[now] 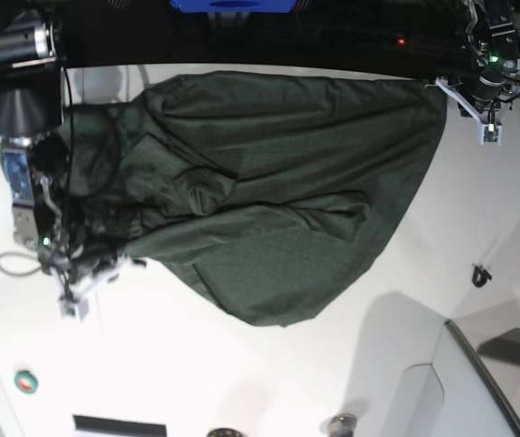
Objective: Layout the t-shirt on the table in an organized manner, then fold the t-shirt properly
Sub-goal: 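Grasp the shirt fabric near the middle with the right gripper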
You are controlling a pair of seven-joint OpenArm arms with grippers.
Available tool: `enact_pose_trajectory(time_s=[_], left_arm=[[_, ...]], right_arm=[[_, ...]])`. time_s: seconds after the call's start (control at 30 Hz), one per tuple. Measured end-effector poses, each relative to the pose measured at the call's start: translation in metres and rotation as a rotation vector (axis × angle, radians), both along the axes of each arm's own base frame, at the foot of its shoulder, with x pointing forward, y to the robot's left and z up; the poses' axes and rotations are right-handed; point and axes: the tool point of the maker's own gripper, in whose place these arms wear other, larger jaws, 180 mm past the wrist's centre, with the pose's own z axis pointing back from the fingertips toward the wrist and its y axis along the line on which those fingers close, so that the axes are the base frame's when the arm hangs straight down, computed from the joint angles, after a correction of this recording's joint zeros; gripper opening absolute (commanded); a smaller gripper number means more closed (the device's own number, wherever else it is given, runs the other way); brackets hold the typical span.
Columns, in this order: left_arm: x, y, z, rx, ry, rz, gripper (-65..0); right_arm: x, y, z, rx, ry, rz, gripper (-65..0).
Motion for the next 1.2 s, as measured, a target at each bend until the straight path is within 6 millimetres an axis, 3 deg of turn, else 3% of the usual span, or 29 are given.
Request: enact_pose_trajectory(time_s=[0.1, 0.2, 0.3, 0.4, 0.5, 0.67, 0.77, 1.1, 1.13, 1.2], left_arm=[[0.0, 0.001, 0.0, 0.0, -0.002, 0.001, -65.0], [-0.001, 0.002, 0.001, 0.003, -0.002, 0.006, -65.0], [-0.001, 0.003, 0.001, 0.003, -0.002, 0.008, -65.0], [-0.001, 0.003, 0.001, 0.007, 0.0, 0.006, -65.0], [0.002, 0.002, 0.004, 0.012, -0.009, -0.003, -65.0], [0.005, 0.001, 0.007, 0.015, -0.017, -0.008, -65.0], [0.005, 0.001, 0.007, 0.015, -0.016, -0.009, -65.0], [0.006, 0.002, 0.007, 0.016, -0.017, -0.01, -65.0], [0.006, 0.002, 0.007, 0.016, -0.017, -0.01, -65.0], [0.005, 0.003, 0.006, 0.016, -0.014, -0.008, -65.0]], right_arm=[[0.021, -0.002, 0.014, -0.001, -0.035, -0.008, -64.2], [0.02, -0.003, 0.015, 0.0, -0.017, -0.003, -50.6], [-0.012, 0.008, 0.009, 0.0, 0.04, 0.035, -32.9], [-0.048, 0.033, 0.013, 0.03, 0.023, 0.078, -24.8], [-0.062, 0.049, 0.01, 0.072, 0.033, 0.088, -27.8], [-0.081, 0.036, -0.032, 0.06, 0.156, 0.047, -29.7], [-0.091, 0.032, -0.044, 0.086, 0.2, 0.006, -29.7], [-0.068, 0.022, -0.051, 0.087, 0.185, -0.035, -31.1], [-0.066, 0.022, -0.052, 0.088, 0.188, -0.037, -34.1], [-0.066, 0.021, -0.052, 0.087, 0.188, -0.038, -47.0]])
